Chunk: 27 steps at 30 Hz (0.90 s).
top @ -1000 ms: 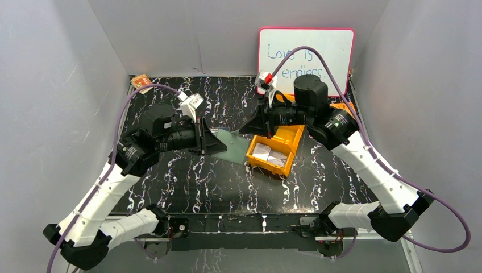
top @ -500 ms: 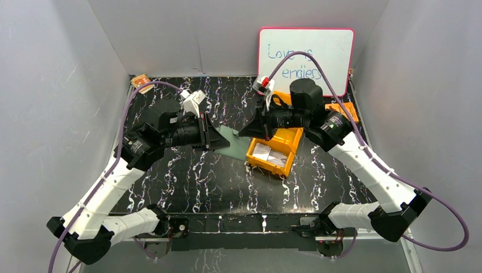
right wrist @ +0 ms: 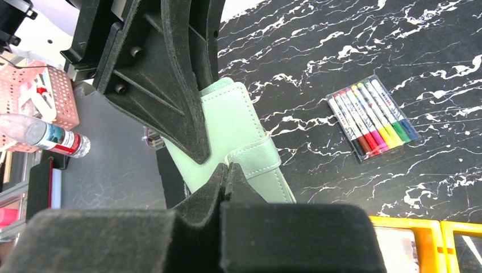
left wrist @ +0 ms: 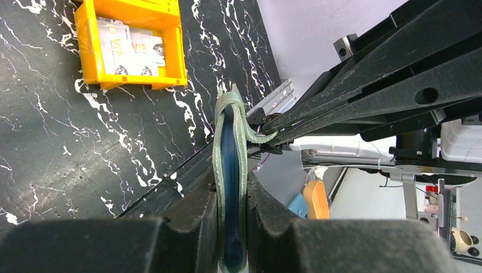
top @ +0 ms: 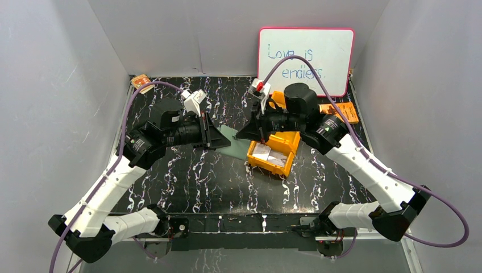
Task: Put the credit cards into the card holder
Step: Close the card holder.
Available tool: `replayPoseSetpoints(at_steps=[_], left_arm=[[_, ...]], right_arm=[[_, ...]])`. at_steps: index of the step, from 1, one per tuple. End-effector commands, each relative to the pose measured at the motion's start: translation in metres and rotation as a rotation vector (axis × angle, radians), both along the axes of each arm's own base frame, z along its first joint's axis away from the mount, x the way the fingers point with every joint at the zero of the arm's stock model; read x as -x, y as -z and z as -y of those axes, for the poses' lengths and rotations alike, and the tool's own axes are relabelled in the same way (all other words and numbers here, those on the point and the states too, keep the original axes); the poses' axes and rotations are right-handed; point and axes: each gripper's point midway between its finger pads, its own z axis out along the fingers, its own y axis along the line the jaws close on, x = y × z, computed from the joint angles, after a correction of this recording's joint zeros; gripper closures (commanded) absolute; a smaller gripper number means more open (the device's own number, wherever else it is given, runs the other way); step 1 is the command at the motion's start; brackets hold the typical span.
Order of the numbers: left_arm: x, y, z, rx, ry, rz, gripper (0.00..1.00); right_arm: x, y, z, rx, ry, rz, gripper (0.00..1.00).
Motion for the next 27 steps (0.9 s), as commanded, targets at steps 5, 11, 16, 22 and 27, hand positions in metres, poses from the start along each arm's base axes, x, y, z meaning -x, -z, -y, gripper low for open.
replayPoseSetpoints(at_steps=[5,11,16,22,27], left_arm=[[0.002,-0.023,0.006,0.077,0.033,0.044,1.00],[0.004,-0.021,0.007,0.078,0.044,0.038,1.00],[0.005,-0.018,0.007,0.075,0.046,0.031,1.00],[0.004,-0.017,0.008,0.076,0.048,0.026,1.00],[0.003,-0.021,0.011,0.094,0.055,0.031,1.00]], right_arm=[[-0.010,-0.002,0.001,-0.004,0.068,0.062,1.00],[-0.019,-0.004,0.004,-0.013,0.137,0.102,1.00],[-0.026,-0.010,0.009,-0.027,0.186,0.135,1.00],[-0.024,-0.008,0.007,-0.025,0.171,0.135,1.00],[-0.018,-0.004,0.003,-0.021,0.154,0.127,1.00]])
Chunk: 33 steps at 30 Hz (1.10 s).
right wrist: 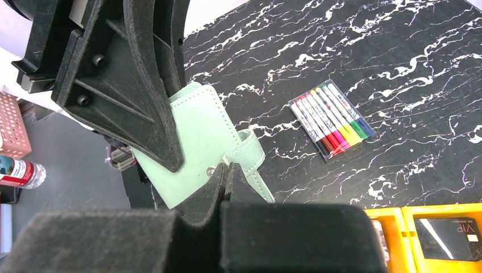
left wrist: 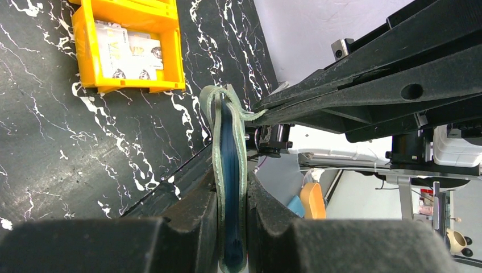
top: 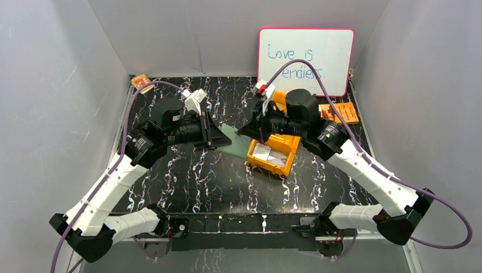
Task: Put the credit cards into the card holder
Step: Close the card holder.
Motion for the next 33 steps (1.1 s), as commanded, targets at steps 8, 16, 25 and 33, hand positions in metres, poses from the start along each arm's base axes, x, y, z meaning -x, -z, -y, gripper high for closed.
replayPoseSetpoints(at_steps=[8,16,25,33], left_arm=[[0.006,-0.022,0.007,0.077,0.046,0.038,1.00],[0.003,-0.022,0.006,0.075,0.026,0.040,1.00],[-0.001,-0.025,0.004,0.075,-0.003,0.045,1.00],[-0.006,-0.024,0.004,0.072,-0.027,0.039,1.00]], right_arm=[[0.010,-0.008,-0.006,-0.024,-0.031,0.041,1.00],[0.018,-0.007,-0.007,-0.029,-0.062,0.029,1.00],[0.024,-0.005,-0.008,-0.023,-0.086,0.021,1.00],[0.026,-0.001,-0.006,-0.011,-0.082,0.023,1.00]])
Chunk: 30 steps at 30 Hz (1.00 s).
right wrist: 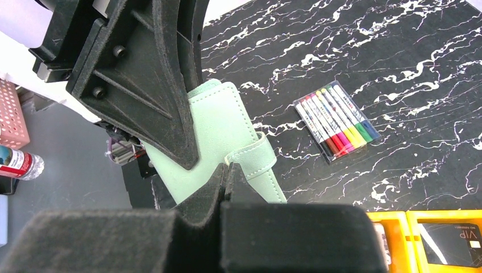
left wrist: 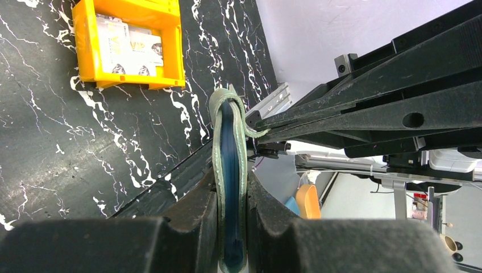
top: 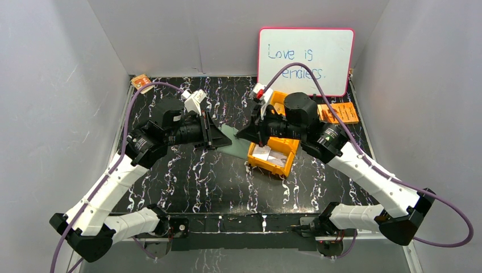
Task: Put the credit cards into the card holder
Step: Close the card holder.
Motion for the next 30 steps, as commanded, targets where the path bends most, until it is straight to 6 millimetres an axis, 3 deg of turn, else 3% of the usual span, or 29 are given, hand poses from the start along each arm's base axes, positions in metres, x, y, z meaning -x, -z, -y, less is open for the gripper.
replayPoseSetpoints(at_steps=[1,17,30], left_arm=[[-0.005,-0.027,0.004,0.072,-0.008,0.070,1.00],[0.000,-0.041,0.010,0.139,0.022,0.074,1.00],[-0.003,-0.068,0.022,0.237,0.043,0.077,1.00]], right_arm=[[0.013,-0.004,0.000,-0.016,-0.044,0.007,1.00],[0.010,0.005,-0.001,0.009,-0.019,0.017,1.00],[0.017,0.016,-0.009,0.046,-0.012,0.016,1.00]])
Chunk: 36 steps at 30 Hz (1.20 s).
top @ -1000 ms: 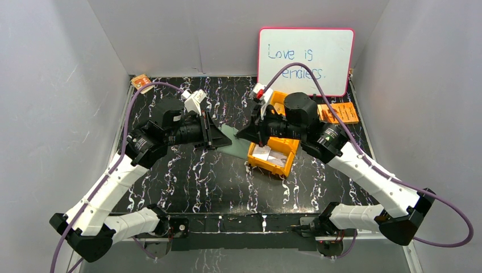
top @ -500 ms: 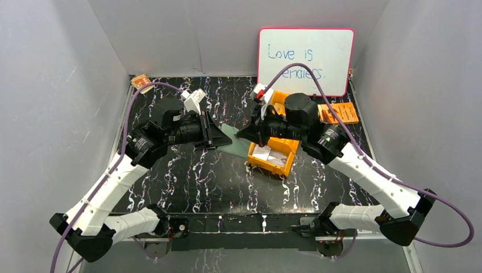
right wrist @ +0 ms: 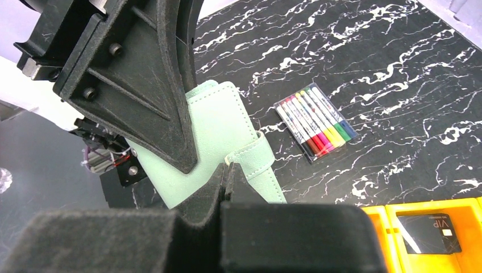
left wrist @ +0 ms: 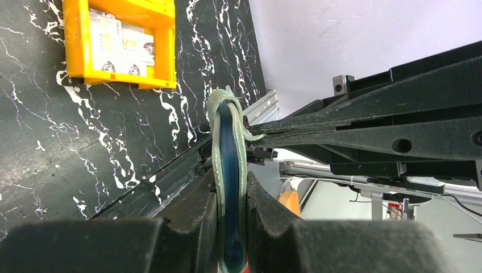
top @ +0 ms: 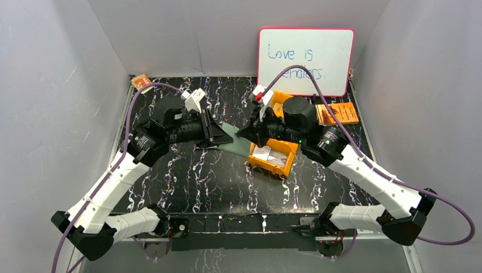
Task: Put the credit cards into the card holder
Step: Close the card holder.
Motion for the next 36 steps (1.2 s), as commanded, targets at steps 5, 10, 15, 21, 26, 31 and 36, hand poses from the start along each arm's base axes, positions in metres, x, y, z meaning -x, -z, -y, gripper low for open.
replayPoseSetpoints(at_steps=[5,10,15,21,26,31,36], left_arm=[[0.001,-0.072,0.019,0.220,0.071,0.148,1.00],[0.001,-0.079,0.019,0.243,0.070,0.161,1.00],[0.003,-0.088,0.019,0.274,0.072,0.167,1.00],[0.004,-0.101,0.020,0.314,0.075,0.179,1.00],[0.005,-0.109,0.022,0.337,0.087,0.184,1.00],[0.006,-0.115,0.023,0.357,0.097,0.193,1.00],[0.006,-0.123,0.023,0.373,0.094,0.210,1.00]], right_arm=[[0.022,0.021,-0.009,0.051,-0.072,-0.045,1.00],[0.026,0.028,-0.008,0.071,-0.079,-0.049,1.00],[0.030,0.032,-0.006,0.086,-0.090,-0.051,1.00],[0.036,0.037,-0.008,0.096,-0.109,-0.059,1.00],[0.041,0.042,-0.012,0.103,-0.129,-0.071,1.00],[0.048,0.049,-0.018,0.116,-0.152,-0.086,1.00],[0.056,0.055,-0.022,0.124,-0.170,-0.099,1.00]])
